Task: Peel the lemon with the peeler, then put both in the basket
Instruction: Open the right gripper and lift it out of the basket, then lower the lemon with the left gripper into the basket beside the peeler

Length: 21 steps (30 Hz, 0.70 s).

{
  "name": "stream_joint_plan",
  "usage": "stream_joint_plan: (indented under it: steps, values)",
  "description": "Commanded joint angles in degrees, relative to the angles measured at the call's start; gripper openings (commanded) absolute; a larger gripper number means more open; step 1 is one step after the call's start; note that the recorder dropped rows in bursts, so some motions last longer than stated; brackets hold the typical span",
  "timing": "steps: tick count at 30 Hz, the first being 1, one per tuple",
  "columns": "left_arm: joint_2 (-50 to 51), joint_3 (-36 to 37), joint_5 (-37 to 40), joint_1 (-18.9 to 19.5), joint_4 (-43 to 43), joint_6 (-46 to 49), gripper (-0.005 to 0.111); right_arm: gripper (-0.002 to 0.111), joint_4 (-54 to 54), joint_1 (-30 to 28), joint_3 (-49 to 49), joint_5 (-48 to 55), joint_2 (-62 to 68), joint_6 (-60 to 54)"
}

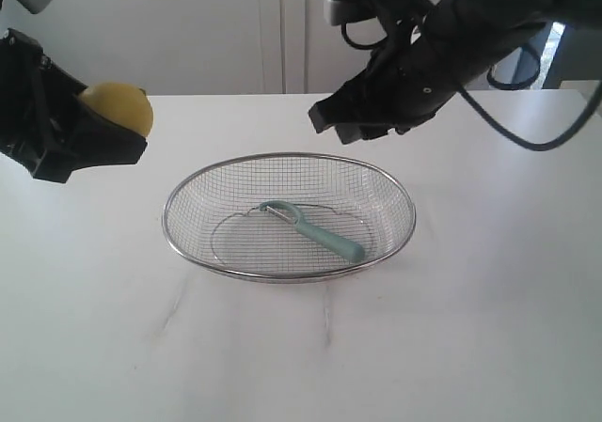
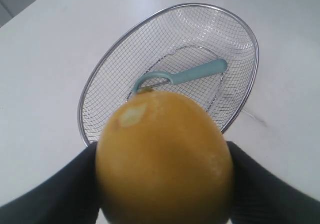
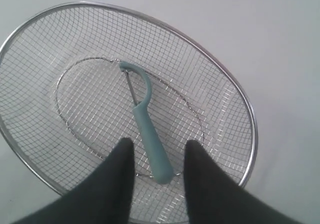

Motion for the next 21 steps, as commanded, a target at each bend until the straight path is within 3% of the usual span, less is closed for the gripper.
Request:
stream_joint_plan:
  steps: [1, 9, 21]
  values:
    - [-0.3, 0.0, 0.1, -0.3, -1.7, -0.1, 0.0, 0.003, -2.2, 0.0, 0.3, 2.7, -3.6, -0.2]
    - [-0.3, 0.0, 0.1, -0.3, -7.0, -0.1, 0.0, 0.0, -3.5, 0.0, 0.3, 9.9, -5.0, 1.5]
    - [3.1, 0.0, -5.2, -0.3, -8.4, -0.1, 0.0, 0.0, -3.4, 0.0, 0.3, 10.0, -5.0, 1.5]
